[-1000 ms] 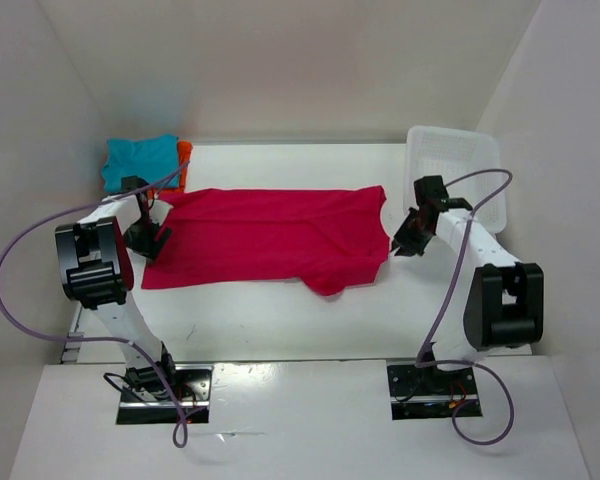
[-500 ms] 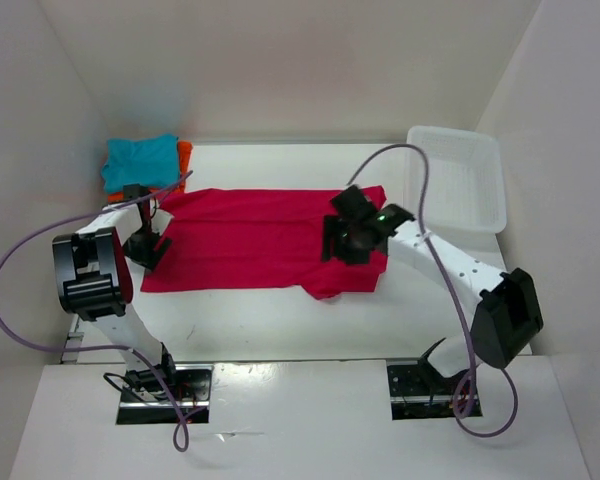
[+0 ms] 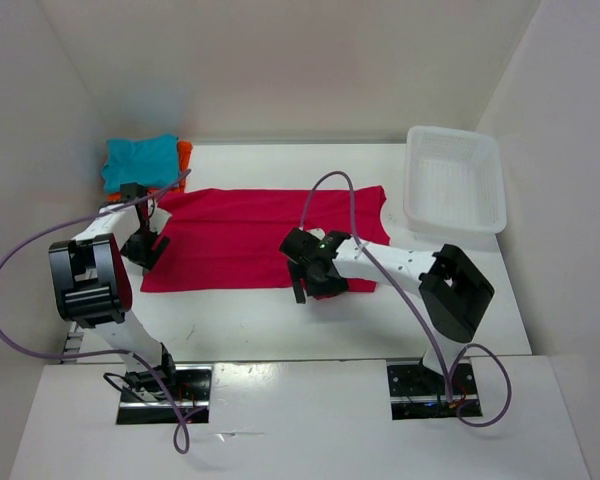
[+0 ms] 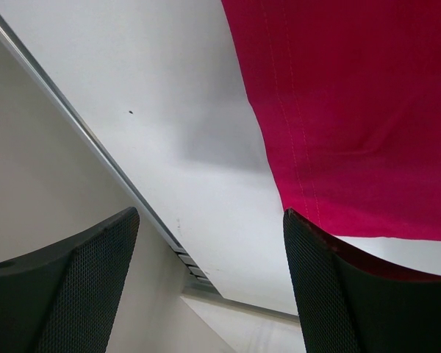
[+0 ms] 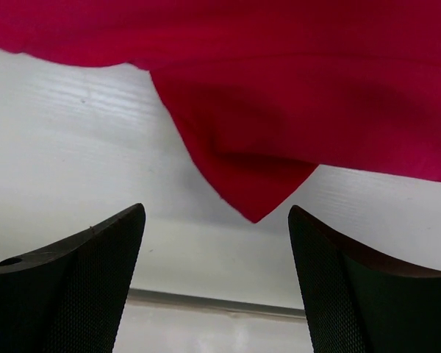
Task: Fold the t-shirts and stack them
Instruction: Grap the side of the flattened tshirt closest away from the robot with both arms
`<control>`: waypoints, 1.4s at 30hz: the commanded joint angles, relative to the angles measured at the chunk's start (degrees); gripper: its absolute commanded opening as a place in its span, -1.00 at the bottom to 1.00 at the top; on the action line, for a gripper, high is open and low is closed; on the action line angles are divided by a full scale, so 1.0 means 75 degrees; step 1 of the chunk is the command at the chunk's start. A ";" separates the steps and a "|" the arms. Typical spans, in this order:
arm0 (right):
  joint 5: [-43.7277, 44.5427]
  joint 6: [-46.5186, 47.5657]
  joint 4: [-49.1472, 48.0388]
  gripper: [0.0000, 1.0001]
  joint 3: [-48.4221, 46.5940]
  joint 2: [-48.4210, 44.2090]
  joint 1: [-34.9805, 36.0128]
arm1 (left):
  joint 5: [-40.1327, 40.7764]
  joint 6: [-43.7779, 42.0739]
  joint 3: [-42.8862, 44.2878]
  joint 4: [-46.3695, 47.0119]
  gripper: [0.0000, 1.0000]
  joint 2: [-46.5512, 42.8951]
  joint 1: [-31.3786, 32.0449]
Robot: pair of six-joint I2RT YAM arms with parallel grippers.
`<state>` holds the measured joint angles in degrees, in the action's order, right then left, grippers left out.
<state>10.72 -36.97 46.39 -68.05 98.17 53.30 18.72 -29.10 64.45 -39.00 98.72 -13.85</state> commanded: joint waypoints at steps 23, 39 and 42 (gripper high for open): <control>0.1956 0.1318 0.3096 -1.00 -0.2338 0.0351 0.0159 | -0.0152 -0.0022 -0.0179 -0.0085 0.72 -0.0330 -0.0005; 0.3212 0.3101 0.2206 -0.23 -0.8325 0.4533 -0.2054 | -0.0304 -0.0092 -0.0179 -0.0155 0.72 -0.0260 -0.0076; 0.2509 0.3019 0.2334 0.33 -0.8669 0.4665 -0.2360 | -0.0305 -0.0092 -0.0179 -0.0225 0.72 -0.0190 -0.0076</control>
<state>31.77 -15.07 63.94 -129.16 132.90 36.05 17.58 -29.78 63.35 -39.51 98.45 -14.11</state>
